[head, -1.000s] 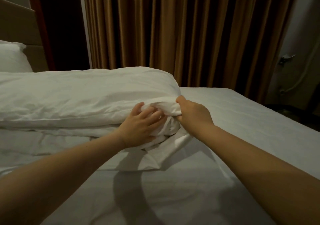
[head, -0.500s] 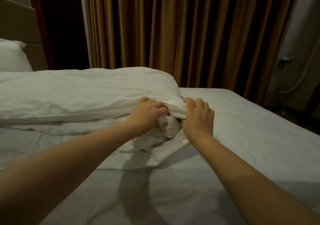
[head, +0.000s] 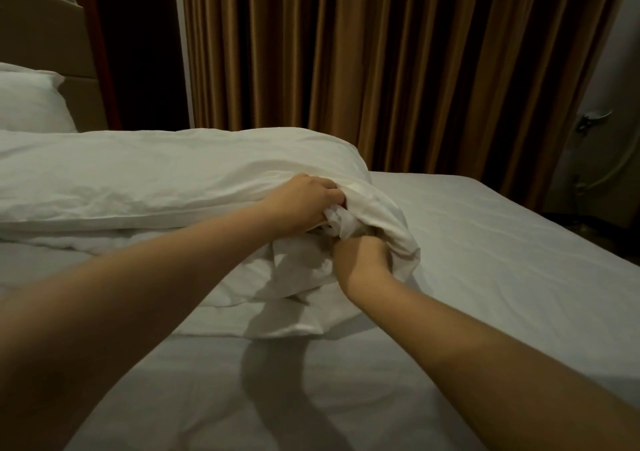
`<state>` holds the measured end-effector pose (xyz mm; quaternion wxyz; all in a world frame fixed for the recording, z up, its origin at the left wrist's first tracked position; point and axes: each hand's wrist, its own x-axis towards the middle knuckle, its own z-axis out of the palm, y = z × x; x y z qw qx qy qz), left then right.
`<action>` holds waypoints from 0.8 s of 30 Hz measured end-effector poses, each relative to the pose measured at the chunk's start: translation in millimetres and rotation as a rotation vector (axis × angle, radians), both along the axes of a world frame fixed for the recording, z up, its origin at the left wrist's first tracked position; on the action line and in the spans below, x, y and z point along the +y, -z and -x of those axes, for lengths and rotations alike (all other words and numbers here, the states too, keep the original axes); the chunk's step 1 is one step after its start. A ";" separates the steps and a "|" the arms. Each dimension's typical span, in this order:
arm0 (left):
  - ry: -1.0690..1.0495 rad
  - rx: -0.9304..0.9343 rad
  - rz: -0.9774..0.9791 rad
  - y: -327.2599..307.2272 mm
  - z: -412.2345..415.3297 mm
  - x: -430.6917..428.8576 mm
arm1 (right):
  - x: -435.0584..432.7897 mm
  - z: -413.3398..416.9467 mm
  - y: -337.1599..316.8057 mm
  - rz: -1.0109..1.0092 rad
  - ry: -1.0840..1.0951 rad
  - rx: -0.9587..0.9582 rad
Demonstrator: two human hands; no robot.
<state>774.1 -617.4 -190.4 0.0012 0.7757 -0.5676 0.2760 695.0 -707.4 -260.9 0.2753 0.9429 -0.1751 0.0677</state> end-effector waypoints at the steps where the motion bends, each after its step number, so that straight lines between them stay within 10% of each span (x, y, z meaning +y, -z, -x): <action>1: 0.004 0.019 0.035 -1.4 -0.9 1.6 | -0.3 2.8 -6.1 0.003 -0.062 -0.004; 8: 0.106 -0.157 0.026 -7.9 -3.8 7.8 | -74.9 84.8 -4.7 0.074 -0.542 -0.558; 15: -0.022 -0.116 -0.019 20.3 0.2 6.5 | -42.7 76.0 5.3 -0.423 -0.240 -0.572; 24: -0.090 -0.002 0.133 24.5 23.2 -7.9 | 2.7 19.1 31.8 -0.986 0.197 -1.314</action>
